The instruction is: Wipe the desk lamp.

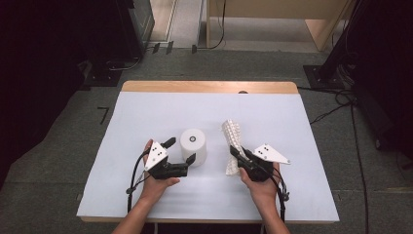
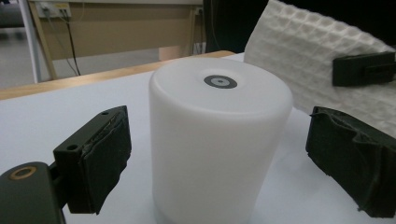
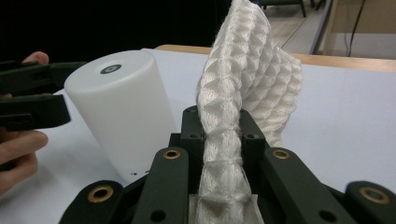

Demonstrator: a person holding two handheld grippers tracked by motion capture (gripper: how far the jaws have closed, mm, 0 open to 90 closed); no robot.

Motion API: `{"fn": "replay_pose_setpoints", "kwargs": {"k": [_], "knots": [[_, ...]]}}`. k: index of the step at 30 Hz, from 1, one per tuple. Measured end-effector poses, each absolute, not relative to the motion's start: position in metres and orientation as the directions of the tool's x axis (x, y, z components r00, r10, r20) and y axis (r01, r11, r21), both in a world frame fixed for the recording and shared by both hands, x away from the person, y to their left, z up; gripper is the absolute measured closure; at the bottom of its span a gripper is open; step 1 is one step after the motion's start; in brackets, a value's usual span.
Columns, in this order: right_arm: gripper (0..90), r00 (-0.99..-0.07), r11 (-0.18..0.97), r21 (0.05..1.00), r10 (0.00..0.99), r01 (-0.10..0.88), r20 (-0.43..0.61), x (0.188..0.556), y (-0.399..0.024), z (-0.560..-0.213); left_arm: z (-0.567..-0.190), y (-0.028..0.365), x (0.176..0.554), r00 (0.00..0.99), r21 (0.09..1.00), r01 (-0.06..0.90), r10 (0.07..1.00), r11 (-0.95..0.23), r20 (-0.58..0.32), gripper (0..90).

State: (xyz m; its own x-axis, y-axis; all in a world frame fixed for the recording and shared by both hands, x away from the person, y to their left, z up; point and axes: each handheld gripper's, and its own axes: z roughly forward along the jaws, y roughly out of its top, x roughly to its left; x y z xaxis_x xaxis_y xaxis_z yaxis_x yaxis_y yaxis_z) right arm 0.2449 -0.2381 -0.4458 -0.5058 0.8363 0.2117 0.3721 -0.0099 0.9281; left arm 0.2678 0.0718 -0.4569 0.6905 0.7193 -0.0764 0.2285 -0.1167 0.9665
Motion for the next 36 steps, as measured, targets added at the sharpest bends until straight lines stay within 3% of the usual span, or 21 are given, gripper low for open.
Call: {"fn": "replay_pose_setpoints", "kwargs": {"k": [8, 16, 23, 28, 36], "knots": [[76.9, -0.515, 0.015, 0.902, 0.825, 0.431, 0.233, 0.264, -0.233, -0.459, -0.450, 0.100, 0.251, 0.667, 0.972, 0.219, 0.741, -0.087, -0.084, 7.4], [74.8, -0.448, 0.044, 0.873, 0.870, 0.486, 0.206, 0.275, -0.241, -0.477, -0.450, 0.129, 0.254, 0.577, 0.958, 0.286, 0.804, -0.034, -0.144, 7.4], [67.2, -0.369, 0.053, 0.858, 0.915, 0.510, 0.163, 0.279, -0.253, -0.483, -0.451, 0.140, 0.260, 0.524, 0.945, 0.327, 0.835, -0.016, -0.167, 7.4], [53.7, -0.347, 0.053, 0.859, 0.926, 0.509, 0.149, 0.279, -0.259, -0.482, -0.449, 0.145, 0.259, 0.536, 0.947, 0.319, 0.827, -0.014, -0.168, 7.4], [12.5, -0.270, 0.034, 0.838, 0.953, 0.545, 0.137, 0.277, -0.269, -0.474, -0.449, 0.153, 0.255, 0.538, 0.937, 0.348, 0.823, -0.017, -0.185, 7.4]]}}
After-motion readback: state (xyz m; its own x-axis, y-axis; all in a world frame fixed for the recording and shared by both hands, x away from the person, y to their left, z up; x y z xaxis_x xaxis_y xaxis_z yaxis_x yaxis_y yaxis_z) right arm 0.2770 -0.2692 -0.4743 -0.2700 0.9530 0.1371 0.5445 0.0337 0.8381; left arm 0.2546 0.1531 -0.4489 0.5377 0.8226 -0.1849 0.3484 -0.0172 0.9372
